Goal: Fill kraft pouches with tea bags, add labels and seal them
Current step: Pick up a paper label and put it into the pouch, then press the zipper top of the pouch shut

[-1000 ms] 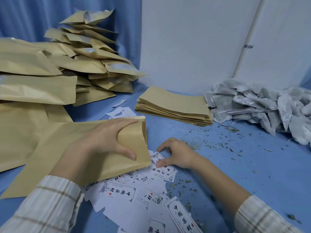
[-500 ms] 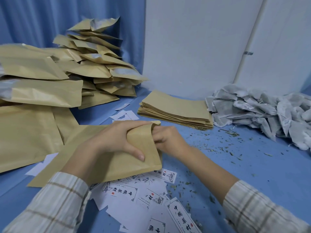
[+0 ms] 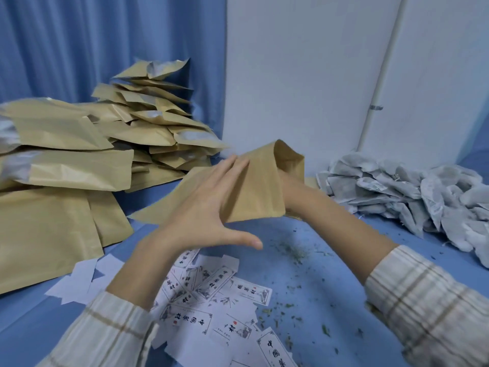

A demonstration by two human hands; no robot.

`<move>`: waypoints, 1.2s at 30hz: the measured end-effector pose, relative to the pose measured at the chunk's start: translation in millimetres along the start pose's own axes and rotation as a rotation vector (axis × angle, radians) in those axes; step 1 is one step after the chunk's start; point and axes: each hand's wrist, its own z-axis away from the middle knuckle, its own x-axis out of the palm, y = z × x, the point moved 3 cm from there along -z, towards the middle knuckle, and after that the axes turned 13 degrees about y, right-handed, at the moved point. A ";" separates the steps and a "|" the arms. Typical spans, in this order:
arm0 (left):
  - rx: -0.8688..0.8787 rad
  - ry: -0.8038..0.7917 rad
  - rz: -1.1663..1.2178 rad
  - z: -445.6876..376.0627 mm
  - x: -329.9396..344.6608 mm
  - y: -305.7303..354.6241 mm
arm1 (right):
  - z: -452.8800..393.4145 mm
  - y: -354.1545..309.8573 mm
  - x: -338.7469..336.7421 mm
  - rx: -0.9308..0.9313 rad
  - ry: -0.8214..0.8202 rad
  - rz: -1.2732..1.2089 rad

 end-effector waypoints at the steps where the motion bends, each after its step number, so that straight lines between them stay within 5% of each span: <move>1: 0.035 0.070 -0.057 -5.2 0.7 5.1 | -3.2 -3.9 -8.5 0.031 0.020 -0.062; 6: 0.098 0.247 0.055 -32.9 -0.8 23.1 | -1.2 -8.7 -55.4 0.049 0.044 -0.234; 9: 0.045 0.401 0.218 -40.7 -2.7 24.7 | 1.5 -8.6 -84.0 -0.046 0.076 -0.126; 12: -0.071 0.528 0.324 -47.4 -2.0 23.6 | 11.8 -9.7 -99.6 -0.072 -0.069 -0.071; 16: -0.003 0.468 0.431 -54.6 0.8 43.5 | 17.5 -1.5 -104.0 0.077 -0.204 0.106; 19: 0.000 0.429 0.488 -56.5 7.9 54.9 | 26.1 -2.6 -108.8 -0.086 -0.306 0.346; 22: -0.041 0.475 0.534 -60.6 8.7 50.5 | 30.7 5.5 -110.7 -0.049 -0.428 0.241; 25: -0.094 0.532 0.610 -68.6 1.5 42.0 | 24.2 -9.4 -137.5 -0.020 -0.288 -0.008; 29: -0.170 0.539 0.688 -81.1 -2.1 41.6 | 24.8 7.7 -186.6 -0.060 0.156 -0.272; 36: -0.356 0.529 0.952 -91.7 3.3 35.3 | 37.7 47.0 -203.3 -0.138 0.281 -0.041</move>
